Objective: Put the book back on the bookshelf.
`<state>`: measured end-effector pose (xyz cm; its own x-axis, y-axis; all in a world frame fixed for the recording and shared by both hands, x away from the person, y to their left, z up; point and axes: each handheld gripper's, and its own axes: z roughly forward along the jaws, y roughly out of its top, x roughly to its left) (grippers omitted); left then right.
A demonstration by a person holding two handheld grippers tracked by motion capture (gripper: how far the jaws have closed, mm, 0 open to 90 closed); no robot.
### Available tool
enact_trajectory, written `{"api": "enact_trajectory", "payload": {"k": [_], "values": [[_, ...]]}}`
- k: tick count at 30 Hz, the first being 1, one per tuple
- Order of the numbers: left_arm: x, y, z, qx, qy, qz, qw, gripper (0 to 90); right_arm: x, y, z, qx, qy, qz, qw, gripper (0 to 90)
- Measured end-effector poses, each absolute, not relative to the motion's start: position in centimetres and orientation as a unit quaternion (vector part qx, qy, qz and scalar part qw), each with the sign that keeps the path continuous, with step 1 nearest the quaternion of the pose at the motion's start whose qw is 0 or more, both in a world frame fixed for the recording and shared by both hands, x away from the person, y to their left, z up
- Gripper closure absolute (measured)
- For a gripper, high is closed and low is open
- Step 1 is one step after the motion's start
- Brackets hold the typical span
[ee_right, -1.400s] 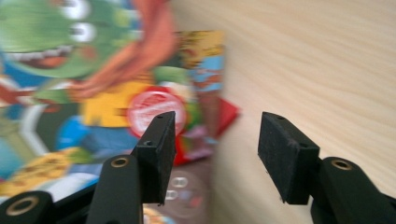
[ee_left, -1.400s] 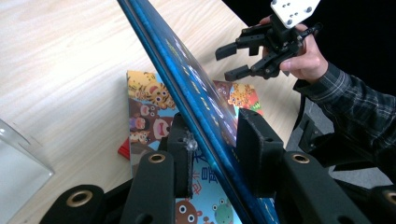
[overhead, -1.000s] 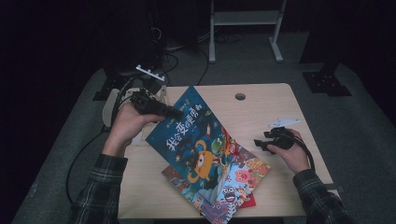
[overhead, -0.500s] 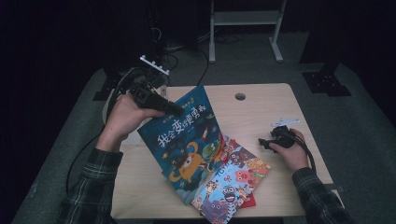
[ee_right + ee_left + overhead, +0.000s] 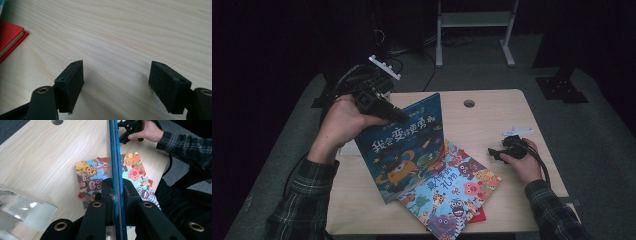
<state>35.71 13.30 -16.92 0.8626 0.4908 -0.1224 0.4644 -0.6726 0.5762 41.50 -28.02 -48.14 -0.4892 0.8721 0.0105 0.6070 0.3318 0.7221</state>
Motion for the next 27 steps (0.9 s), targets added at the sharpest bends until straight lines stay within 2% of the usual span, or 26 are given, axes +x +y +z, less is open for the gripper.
{"api": "enact_trajectory", "payload": {"k": [7, 13, 27], "values": [[35.4, 14.0, -16.5, 0.912, 0.263, 0.039, 0.311, 82.7, 41.5, -28.0, -48.2, 0.467, 0.791, 0.343, 0.196, 26.1], [35.4, 15.6, -16.5, 0.906, 0.279, 0.053, 0.315, 82.7, 41.6, -28.0, -48.6, 0.477, 0.78, 0.348, 0.207, 16.1], [35.2, 20.2, -16.6, 0.887, 0.325, 0.071, 0.321, 82.7, 41.6, -28.0, -48.6, 0.477, 0.78, 0.348, 0.207, 16.0]]}}
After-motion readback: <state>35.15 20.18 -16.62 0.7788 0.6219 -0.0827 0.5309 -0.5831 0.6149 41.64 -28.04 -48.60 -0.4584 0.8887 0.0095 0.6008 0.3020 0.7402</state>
